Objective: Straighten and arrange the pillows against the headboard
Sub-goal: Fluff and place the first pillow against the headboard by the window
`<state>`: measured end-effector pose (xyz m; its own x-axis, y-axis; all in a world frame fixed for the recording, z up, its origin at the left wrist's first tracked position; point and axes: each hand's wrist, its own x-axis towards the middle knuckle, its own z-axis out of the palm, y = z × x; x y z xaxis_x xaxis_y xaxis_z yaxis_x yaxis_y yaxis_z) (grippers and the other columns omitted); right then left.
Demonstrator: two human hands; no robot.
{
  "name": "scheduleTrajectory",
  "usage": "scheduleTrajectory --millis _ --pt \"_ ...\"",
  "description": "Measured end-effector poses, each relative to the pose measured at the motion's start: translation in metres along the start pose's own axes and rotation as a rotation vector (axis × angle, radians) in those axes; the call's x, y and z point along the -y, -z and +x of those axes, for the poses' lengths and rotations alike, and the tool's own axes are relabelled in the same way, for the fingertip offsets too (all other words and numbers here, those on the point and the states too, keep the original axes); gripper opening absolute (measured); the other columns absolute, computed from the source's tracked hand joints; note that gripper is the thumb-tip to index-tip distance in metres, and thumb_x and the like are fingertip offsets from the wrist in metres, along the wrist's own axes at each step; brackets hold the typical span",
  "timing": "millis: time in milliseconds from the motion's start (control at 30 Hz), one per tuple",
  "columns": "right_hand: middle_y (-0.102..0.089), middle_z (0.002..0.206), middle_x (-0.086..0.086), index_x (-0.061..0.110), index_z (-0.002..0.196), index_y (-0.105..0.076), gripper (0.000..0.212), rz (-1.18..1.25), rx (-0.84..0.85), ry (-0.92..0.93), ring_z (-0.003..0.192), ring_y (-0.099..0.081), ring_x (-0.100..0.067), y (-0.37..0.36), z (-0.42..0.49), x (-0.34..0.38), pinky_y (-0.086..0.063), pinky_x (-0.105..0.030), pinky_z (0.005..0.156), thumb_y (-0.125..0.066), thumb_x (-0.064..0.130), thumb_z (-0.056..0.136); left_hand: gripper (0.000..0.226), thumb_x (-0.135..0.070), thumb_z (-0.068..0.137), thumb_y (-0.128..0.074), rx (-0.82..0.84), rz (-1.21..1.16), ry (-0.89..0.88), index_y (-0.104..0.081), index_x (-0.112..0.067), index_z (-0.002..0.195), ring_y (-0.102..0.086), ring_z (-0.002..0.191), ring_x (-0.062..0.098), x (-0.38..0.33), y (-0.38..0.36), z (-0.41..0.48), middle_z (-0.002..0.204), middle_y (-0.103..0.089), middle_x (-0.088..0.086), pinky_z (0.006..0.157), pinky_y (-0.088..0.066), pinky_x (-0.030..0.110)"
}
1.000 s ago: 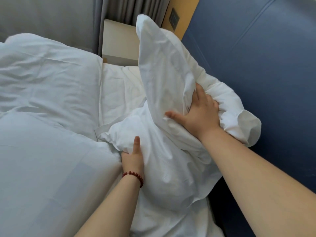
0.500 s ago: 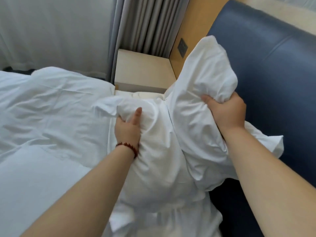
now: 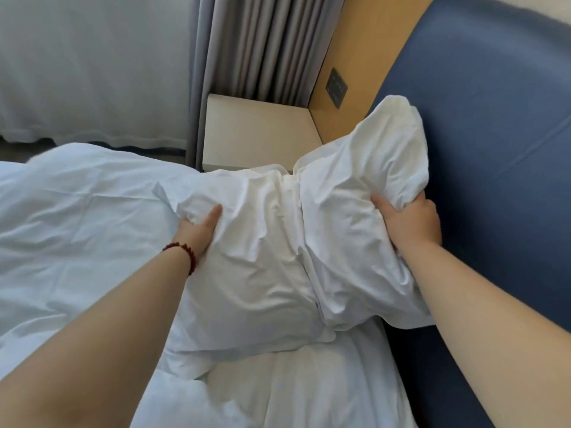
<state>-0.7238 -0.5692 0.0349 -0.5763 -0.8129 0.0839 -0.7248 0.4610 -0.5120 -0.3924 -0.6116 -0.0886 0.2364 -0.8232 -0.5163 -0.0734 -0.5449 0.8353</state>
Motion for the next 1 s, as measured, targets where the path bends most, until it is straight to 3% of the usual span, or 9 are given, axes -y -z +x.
scheduleTrajectory --millis 167,267,367,433,500,600,700,867,1000 --pt "-0.04 0.146 -0.011 0.027 0.151 -0.021 0.108 0.042 0.099 -0.072 0.13 -0.043 -0.037 0.02 -0.028 -0.013 -0.04 -0.056 0.104 -0.048 0.089 0.066 0.098 -0.073 0.072 -0.063 0.143 0.055 -0.013 -0.028 -0.027 0.151 -0.042 0.133 0.03 0.007 0.024 0.003 0.152 -0.039 -0.001 0.109 -0.033 0.043" --pt "-0.041 0.148 -0.013 0.033 0.154 -0.007 0.117 -0.114 0.146 -0.137 0.13 -0.045 -0.039 0.033 -0.05 -0.024 -0.043 -0.055 0.1 -0.054 0.089 0.063 0.087 -0.071 0.068 -0.069 0.042 0.159 -0.053 -0.049 -0.021 0.137 -0.054 0.114 0.031 -0.001 0.028 -0.008 0.135 -0.056 0.003 0.096 -0.043 0.041" --pt "-0.058 0.124 -0.014 0.011 0.138 -0.041 0.09 -0.03 0.099 -0.239 0.106 -0.059 -0.035 0.041 -0.052 -0.02 -0.049 -0.042 0.081 -0.069 0.069 0.073 0.081 -0.068 0.066 -0.073 -0.095 0.185 -0.089 -0.058 -0.012 0.122 -0.057 0.105 0.031 -0.016 0.026 -0.018 0.121 -0.062 0.008 0.09 -0.046 0.041" --pt "-0.064 0.101 -0.009 0.009 0.107 -0.058 0.052 0.028 0.053 -0.225 0.09 -0.062 -0.03 0.049 -0.05 -0.02 -0.048 -0.035 0.068 -0.069 0.053 0.083 0.088 -0.064 0.069 -0.074 -0.2 0.186 -0.109 -0.048 -0.009 0.131 -0.053 0.119 0.035 -0.025 0.024 -0.019 0.13 -0.057 0.012 0.097 -0.043 0.044" --pt "-0.062 0.085 -0.003 0.009 0.089 -0.059 0.036 0.061 -0.012 -0.193 0.083 -0.062 -0.028 0.057 -0.051 -0.023 -0.04 -0.029 0.057 -0.065 0.045 0.089 0.092 -0.061 0.075 -0.07 -0.285 0.253 -0.123 -0.034 -0.007 0.14 -0.046 0.126 0.039 -0.029 0.019 -0.024 0.137 -0.049 0.018 0.102 -0.039 0.049" --pt "-0.058 0.076 -0.001 0.006 0.082 -0.057 0.038 0.059 -0.113 -0.194 0.077 -0.059 -0.026 0.061 -0.066 -0.029 -0.035 -0.026 0.053 -0.055 0.041 0.097 0.096 -0.069 0.084 -0.05 -0.253 0.588 -0.181 -0.003 -0.023 0.155 -0.012 0.145 0.039 -0.014 -0.002 -0.044 0.159 -0.01 0.021 0.116 -0.014 0.053" --pt "-0.061 0.09 -0.007 0.008 0.081 -0.056 0.044 0.06 -0.163 -0.205 0.077 -0.056 -0.026 0.065 -0.08 -0.038 -0.036 -0.031 0.058 -0.048 0.048 0.097 0.086 -0.079 0.085 -0.026 0.007 0.943 -0.4 0.015 -0.04 0.151 0.024 0.145 0.037 0.011 -0.039 -0.074 0.16 0.025 0.007 0.112 0.012 0.059" --pt "-0.057 0.092 0.004 0.017 0.1 -0.053 0.041 -0.052 0.143 -0.249 0.085 -0.058 -0.024 0.063 -0.102 -0.057 -0.04 -0.03 0.059 -0.062 0.054 0.088 0.076 -0.079 0.084 -0.004 0.198 1.22 -0.494 0.02 -0.044 0.147 0.044 0.133 0.038 0.042 -0.077 -0.088 0.151 0.042 0.003 0.103 0.023 0.069" --pt "-0.057 0.072 -0.003 0.0 0.077 -0.056 0.044 0.073 -0.113 -0.162 0.066 -0.055 -0.021 0.075 -0.09 -0.044 -0.038 -0.027 0.051 -0.055 0.04 0.097 0.077 -0.081 0.081 -0.002 0.228 1.255 -0.402 0.017 -0.047 0.147 0.04 0.136 0.038 0.046 -0.075 -0.063 0.155 0.037 0.002 0.104 0.021 0.07"
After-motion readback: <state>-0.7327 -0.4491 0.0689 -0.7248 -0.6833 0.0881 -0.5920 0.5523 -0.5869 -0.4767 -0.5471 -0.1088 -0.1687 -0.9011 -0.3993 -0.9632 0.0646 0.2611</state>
